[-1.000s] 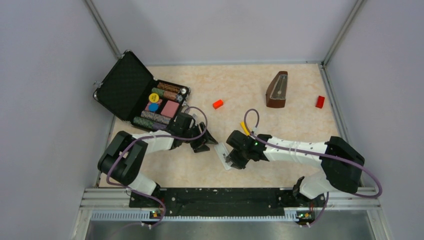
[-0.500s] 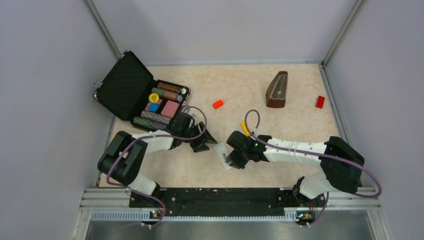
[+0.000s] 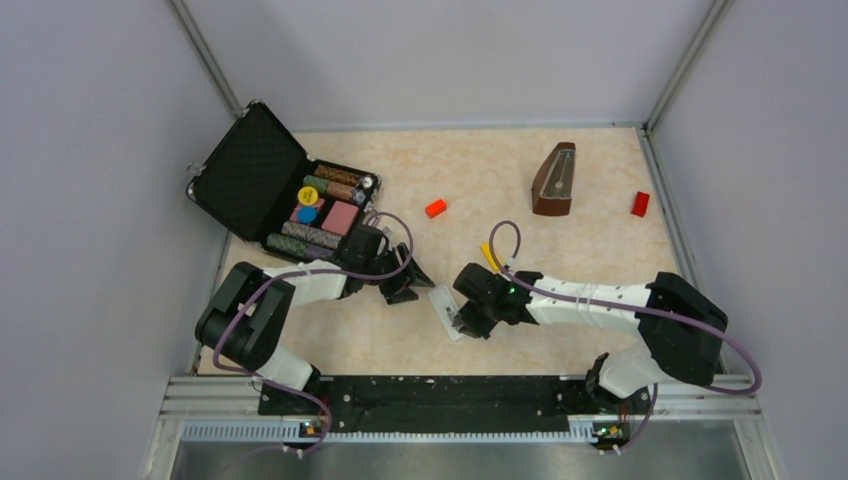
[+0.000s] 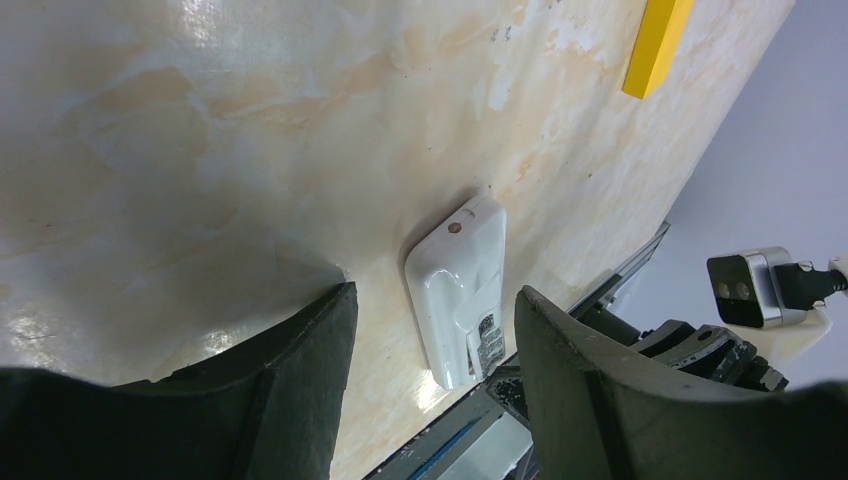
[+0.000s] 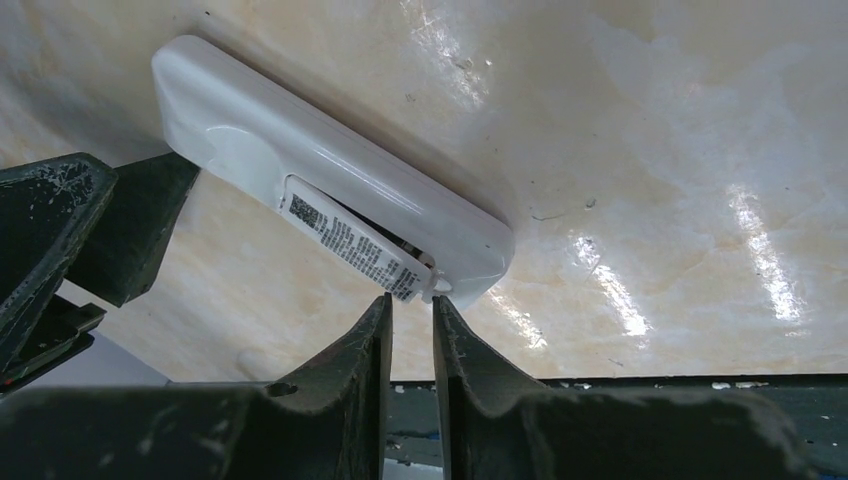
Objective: Load the batteries into the remote control
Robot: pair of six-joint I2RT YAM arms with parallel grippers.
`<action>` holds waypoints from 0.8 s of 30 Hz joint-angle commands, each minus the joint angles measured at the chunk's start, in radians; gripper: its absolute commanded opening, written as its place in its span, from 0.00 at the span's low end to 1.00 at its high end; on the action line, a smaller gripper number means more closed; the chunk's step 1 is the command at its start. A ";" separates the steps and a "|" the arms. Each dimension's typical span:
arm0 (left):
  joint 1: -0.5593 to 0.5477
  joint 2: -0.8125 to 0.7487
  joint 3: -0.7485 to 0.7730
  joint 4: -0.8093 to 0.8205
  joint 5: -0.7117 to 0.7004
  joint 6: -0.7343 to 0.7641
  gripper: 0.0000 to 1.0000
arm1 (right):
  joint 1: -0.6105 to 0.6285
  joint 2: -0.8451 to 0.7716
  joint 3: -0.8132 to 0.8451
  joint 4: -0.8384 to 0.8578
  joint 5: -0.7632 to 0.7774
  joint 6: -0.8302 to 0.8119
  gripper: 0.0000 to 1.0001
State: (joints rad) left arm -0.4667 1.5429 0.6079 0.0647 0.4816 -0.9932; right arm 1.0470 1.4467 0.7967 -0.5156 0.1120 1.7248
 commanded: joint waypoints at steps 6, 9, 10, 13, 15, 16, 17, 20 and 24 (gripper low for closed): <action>0.013 -0.006 -0.006 -0.017 -0.058 0.034 0.65 | 0.013 0.016 -0.004 0.010 0.022 0.016 0.20; 0.014 -0.006 -0.006 -0.016 -0.057 0.033 0.65 | 0.012 0.024 -0.001 0.012 0.022 0.016 0.19; 0.014 -0.007 -0.007 -0.016 -0.057 0.034 0.65 | 0.012 0.028 0.001 0.014 0.022 0.015 0.19; 0.016 -0.008 -0.007 -0.016 -0.057 0.036 0.65 | 0.013 0.037 0.006 0.019 0.022 0.012 0.17; 0.016 -0.008 -0.009 -0.014 -0.055 0.036 0.65 | 0.011 0.040 0.009 0.020 0.025 0.012 0.15; 0.017 -0.010 -0.011 -0.012 -0.054 0.036 0.65 | 0.011 0.041 0.008 0.022 0.025 0.014 0.13; 0.018 -0.010 -0.012 -0.009 -0.051 0.036 0.64 | 0.011 0.041 0.008 0.023 0.026 0.014 0.12; 0.017 -0.007 -0.013 -0.001 -0.044 0.035 0.65 | 0.011 0.042 0.004 0.028 0.023 0.022 0.09; 0.018 -0.008 -0.015 0.008 -0.032 0.034 0.65 | 0.007 0.041 -0.005 0.035 0.016 0.029 0.06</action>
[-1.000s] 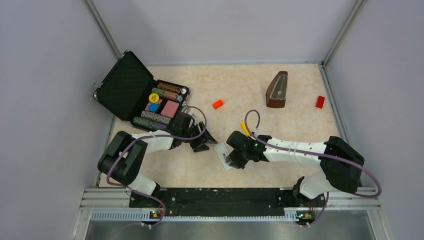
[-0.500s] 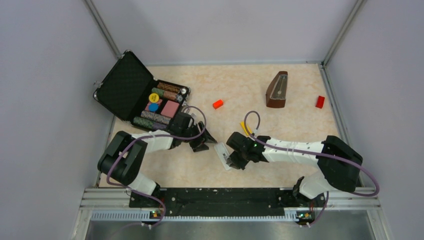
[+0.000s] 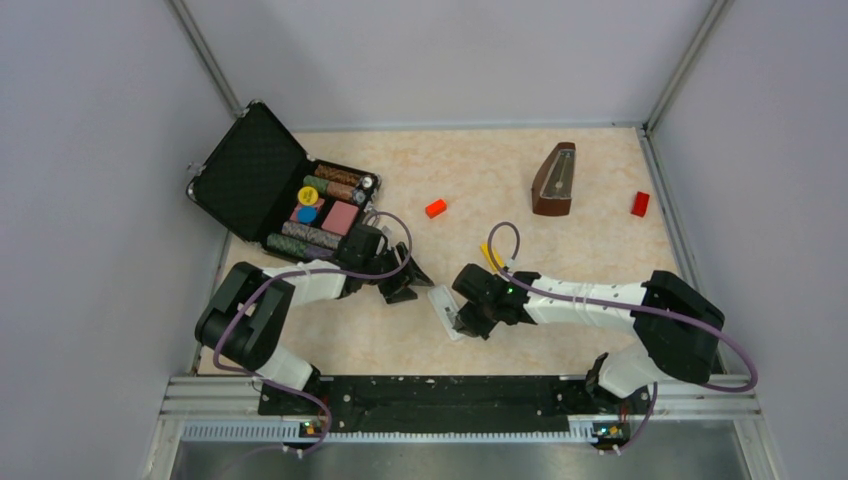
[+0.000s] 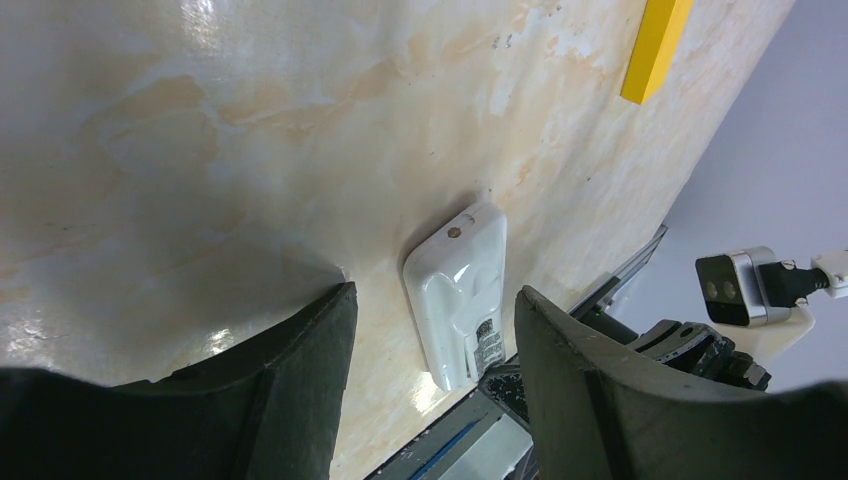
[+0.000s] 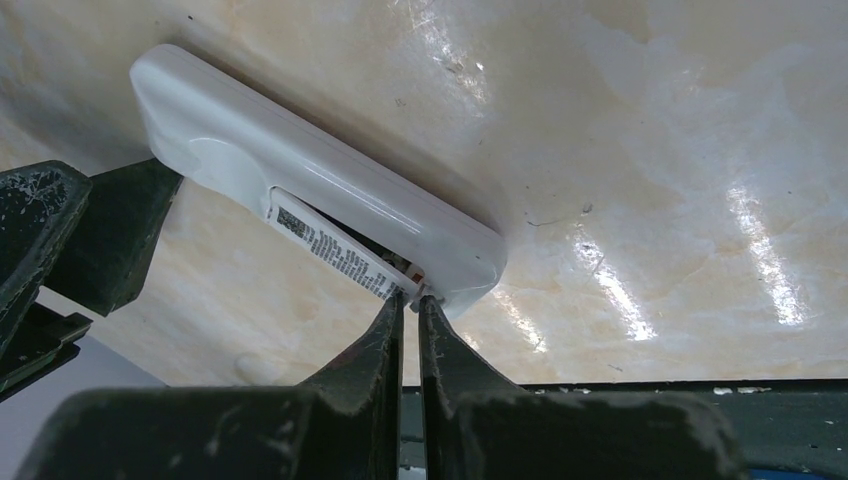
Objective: Load the batteries into the remote control
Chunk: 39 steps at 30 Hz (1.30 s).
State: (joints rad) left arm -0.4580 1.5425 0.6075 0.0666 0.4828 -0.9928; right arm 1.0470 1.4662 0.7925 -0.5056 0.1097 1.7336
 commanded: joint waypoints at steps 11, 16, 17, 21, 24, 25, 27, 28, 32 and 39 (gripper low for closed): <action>0.009 -0.038 -0.023 0.037 0.043 0.035 0.64 | -0.027 -0.002 -0.105 0.169 -0.025 0.046 0.01; 0.009 -0.064 -0.023 0.038 0.092 0.052 0.64 | -0.037 -0.018 -0.170 0.255 -0.036 0.066 0.00; 0.009 -0.067 -0.024 0.043 0.110 0.057 0.64 | -0.039 -0.018 -0.179 0.271 -0.039 0.065 0.00; 0.009 -0.087 -0.032 0.061 0.164 0.076 0.62 | -0.049 -0.018 -0.218 0.313 -0.056 0.083 0.00; 0.007 -0.108 -0.030 0.042 0.189 0.105 0.59 | -0.057 -0.027 -0.234 0.316 -0.061 0.093 0.00; 0.008 -0.116 -0.027 0.033 0.197 0.113 0.57 | -0.061 -0.031 -0.238 0.312 -0.062 0.098 0.00; 0.006 -0.128 -0.024 0.024 0.223 0.120 0.51 | -0.067 -0.039 -0.247 0.307 -0.061 0.109 0.00; 0.005 -0.135 -0.021 0.028 0.239 0.119 0.49 | -0.069 -0.042 -0.250 0.305 -0.060 0.112 0.00; -0.029 -0.149 -0.004 0.074 0.270 0.093 0.41 | -0.071 -0.041 -0.255 0.299 -0.059 0.119 0.00; -0.092 -0.088 0.038 0.114 0.220 0.080 0.33 | -0.072 -0.031 -0.256 0.314 -0.051 0.127 0.00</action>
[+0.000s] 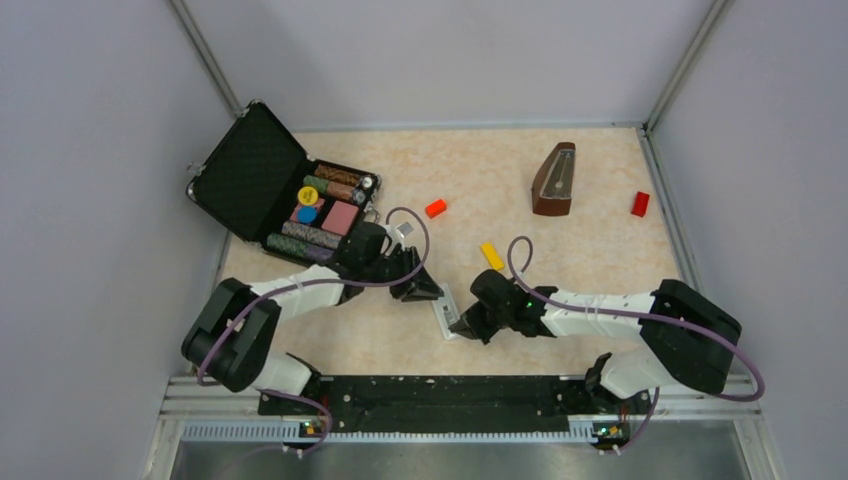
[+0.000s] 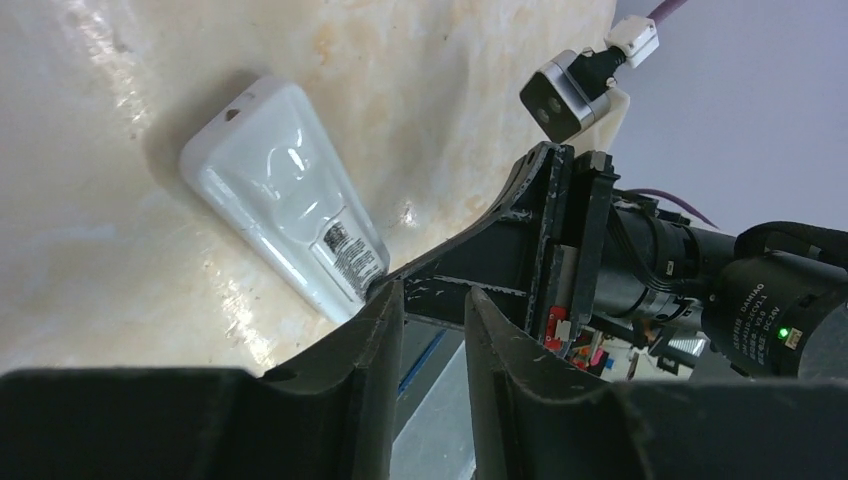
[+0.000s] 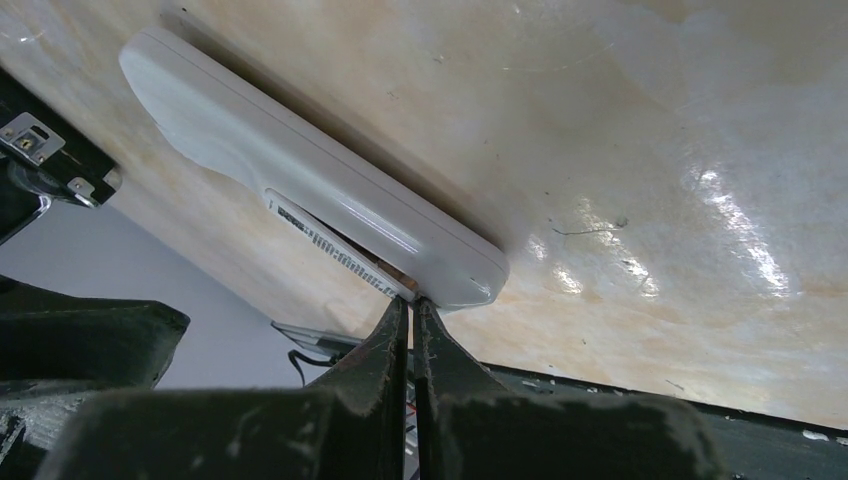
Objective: Load the batteries into the remote control
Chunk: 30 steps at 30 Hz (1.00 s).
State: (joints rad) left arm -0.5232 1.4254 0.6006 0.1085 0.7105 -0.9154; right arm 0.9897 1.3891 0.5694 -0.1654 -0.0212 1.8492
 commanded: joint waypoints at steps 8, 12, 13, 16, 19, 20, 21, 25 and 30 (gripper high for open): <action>-0.074 0.132 0.067 0.090 -0.020 0.027 0.30 | -0.014 0.062 -0.037 0.013 0.096 0.008 0.06; -0.083 0.176 0.068 0.107 -0.044 0.033 0.30 | -0.014 0.059 -0.039 0.035 0.131 0.008 0.10; -0.084 0.187 0.070 0.108 -0.053 0.034 0.29 | -0.014 0.059 -0.044 0.049 0.136 0.011 0.10; -0.086 0.218 0.075 0.091 -0.081 0.044 0.29 | -0.013 0.072 -0.050 0.072 0.131 0.018 0.08; -0.087 0.231 0.077 0.053 -0.102 0.065 0.29 | -0.016 0.088 -0.057 0.091 0.113 0.025 0.07; -0.088 0.234 0.076 0.040 -0.110 0.074 0.29 | -0.016 0.093 -0.058 0.096 0.109 0.027 0.07; -0.090 0.234 0.077 0.024 -0.120 0.084 0.29 | -0.019 0.095 -0.058 0.098 0.104 0.027 0.07; -0.092 0.249 0.086 -0.036 -0.153 0.109 0.27 | -0.037 0.090 -0.052 0.098 0.096 0.013 0.10; -0.099 0.269 0.090 -0.081 -0.184 0.132 0.26 | -0.050 0.059 -0.030 0.060 0.097 -0.015 0.24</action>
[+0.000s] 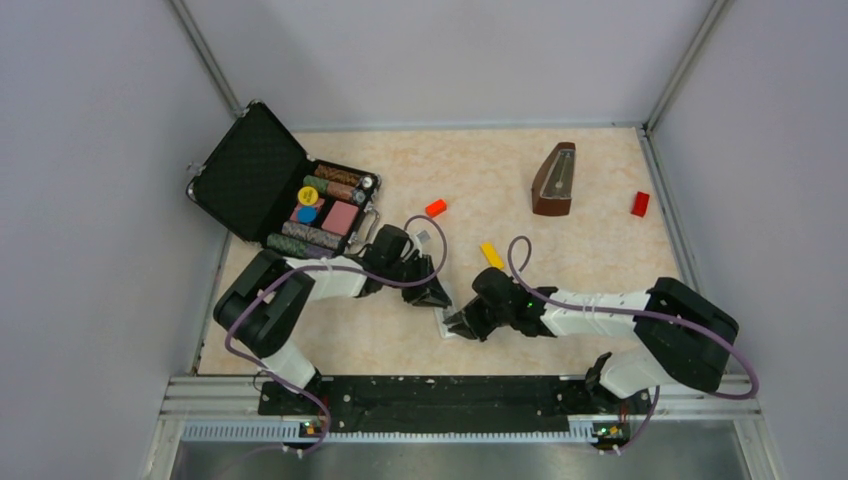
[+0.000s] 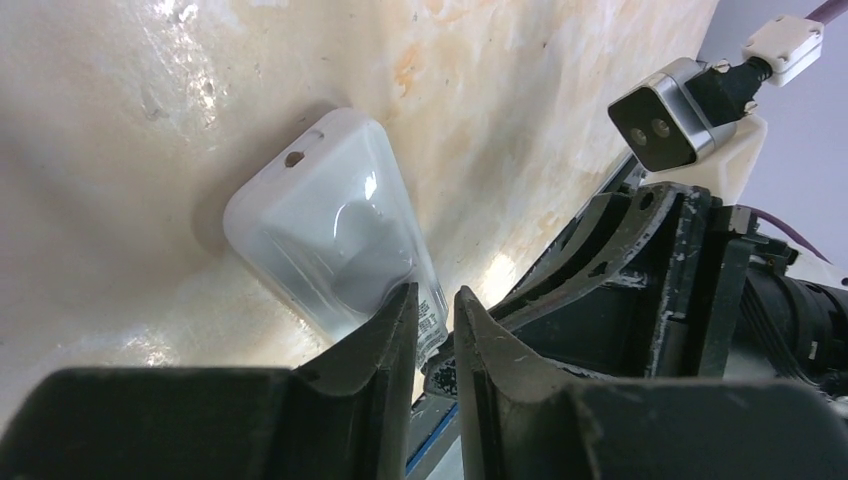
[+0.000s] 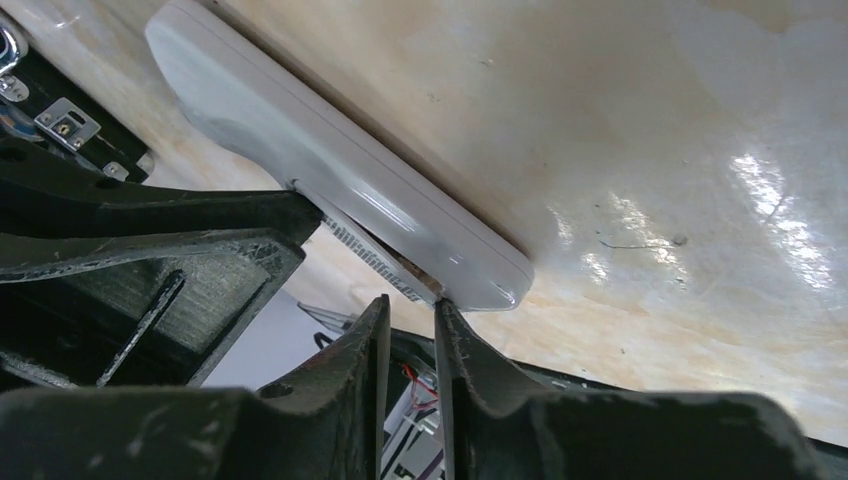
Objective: Load the batteries into the remote control
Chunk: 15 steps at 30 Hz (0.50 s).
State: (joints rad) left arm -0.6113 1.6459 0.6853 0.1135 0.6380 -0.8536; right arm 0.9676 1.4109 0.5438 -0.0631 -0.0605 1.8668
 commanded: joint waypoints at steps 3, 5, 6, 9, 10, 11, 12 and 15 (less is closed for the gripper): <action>-0.013 0.067 0.010 -0.105 -0.124 0.077 0.26 | -0.033 0.018 0.017 -0.076 0.143 -0.053 0.33; -0.015 0.077 0.013 -0.109 -0.135 0.077 0.26 | -0.036 0.006 0.022 -0.086 0.143 -0.061 0.34; -0.015 0.082 0.015 -0.110 -0.138 0.076 0.25 | -0.037 0.003 0.025 -0.093 0.144 -0.063 0.34; -0.016 0.093 0.021 -0.138 -0.147 0.073 0.25 | -0.038 -0.005 0.031 -0.110 0.136 -0.067 0.33; -0.015 0.094 0.022 -0.143 -0.154 0.071 0.25 | -0.037 -0.009 0.030 -0.114 0.131 -0.066 0.33; -0.016 0.095 0.025 -0.148 -0.160 0.071 0.25 | -0.038 -0.011 0.029 -0.114 0.127 -0.068 0.33; -0.016 0.097 0.026 -0.152 -0.164 0.070 0.25 | -0.038 -0.013 0.028 -0.114 0.125 -0.070 0.33; -0.015 0.098 0.025 -0.156 -0.171 0.067 0.24 | -0.037 -0.019 0.036 -0.117 0.118 -0.078 0.36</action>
State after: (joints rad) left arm -0.6147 1.6787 0.7326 0.0551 0.6373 -0.8387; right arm 0.9588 1.3964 0.5652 -0.0937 -0.0494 1.8244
